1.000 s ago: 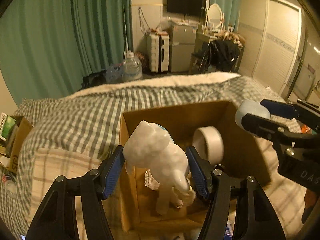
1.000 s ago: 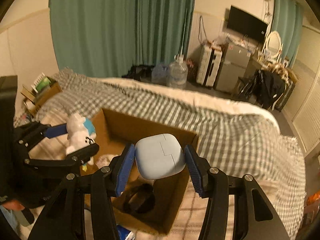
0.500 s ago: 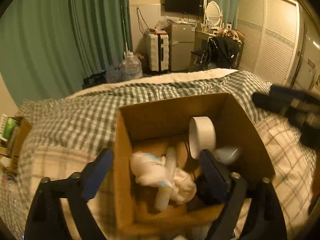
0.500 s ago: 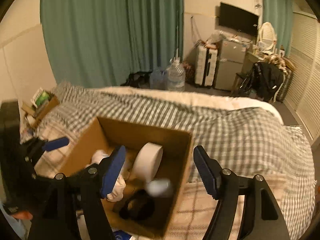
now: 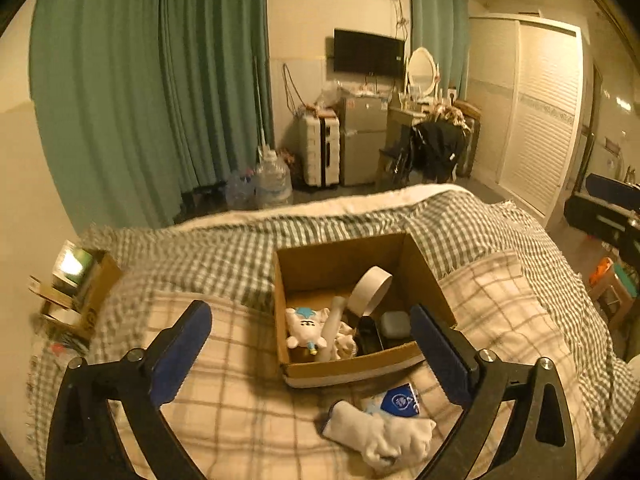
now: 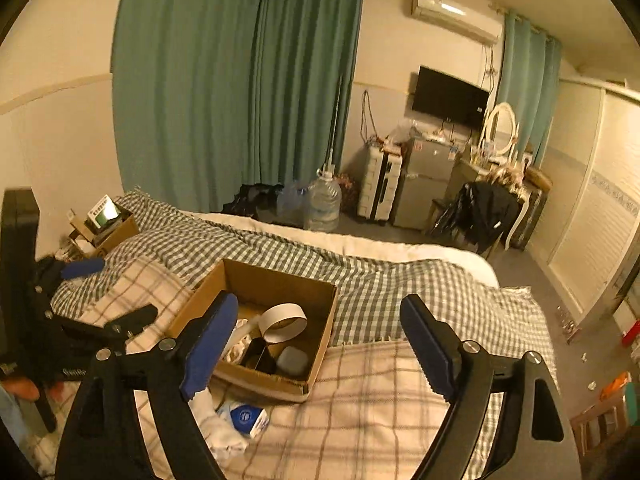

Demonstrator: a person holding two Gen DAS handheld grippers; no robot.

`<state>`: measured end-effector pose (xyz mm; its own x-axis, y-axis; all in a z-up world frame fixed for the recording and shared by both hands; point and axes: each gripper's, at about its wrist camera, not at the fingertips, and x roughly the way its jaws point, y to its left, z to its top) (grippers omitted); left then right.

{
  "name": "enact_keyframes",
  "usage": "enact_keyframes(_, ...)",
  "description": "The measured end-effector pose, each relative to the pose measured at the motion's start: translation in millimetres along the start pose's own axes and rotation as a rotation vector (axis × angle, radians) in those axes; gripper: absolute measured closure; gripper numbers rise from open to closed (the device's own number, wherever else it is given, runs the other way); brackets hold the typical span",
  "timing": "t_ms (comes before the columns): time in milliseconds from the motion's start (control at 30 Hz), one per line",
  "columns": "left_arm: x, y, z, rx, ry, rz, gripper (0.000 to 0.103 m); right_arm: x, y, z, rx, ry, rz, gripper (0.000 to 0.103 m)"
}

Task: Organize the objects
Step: 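Grasp the white glove with the right gripper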

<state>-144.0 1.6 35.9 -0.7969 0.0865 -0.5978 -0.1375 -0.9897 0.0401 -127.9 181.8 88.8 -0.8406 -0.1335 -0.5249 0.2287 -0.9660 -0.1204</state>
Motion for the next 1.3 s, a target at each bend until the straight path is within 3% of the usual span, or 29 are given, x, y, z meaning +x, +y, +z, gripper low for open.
enact_keyframes(200, -46, 5, -17, -0.010, -0.023, 0.009, 0.000, -40, 16, -12, -0.011, -0.030, 0.017, 0.014)
enact_keyframes(367, -48, 11, -56, -0.061, -0.003, 0.003, 0.000, -41, 32, -37, -0.027, 0.004, 0.029, 0.006)
enact_keyframes(467, -33, 12, -80, -0.089, 0.024, 0.018, 0.000, -25, 41, -61, -0.031, 0.034, 0.042, 0.003)
enact_keyframes(567, -15, 12, -101, -0.117, 0.047, 0.101, 0.000, 1, 51, -88, -0.027, 0.078, 0.052, 0.003)
enact_keyframes(800, 18, 32, -130, -0.165, 0.102, 0.189, 0.000, 67, 81, -134, -0.084, 0.201, 0.159, 0.003)
enact_keyframes(1100, 43, 45, -150, -0.202, 0.180, 0.186, 0.000, 144, 118, -195, -0.134, 0.449, 0.256, 0.003)
enact_keyframes(1167, 46, 45, -152, -0.213, 0.197, 0.178, 0.000, 151, 119, -199, -0.134, 0.481, 0.254, 0.025)
enact_keyframes(1300, 42, 43, -152, -0.230, 0.202, 0.163, 0.000, 141, 114, -197, -0.126, 0.451, 0.240, 0.039)
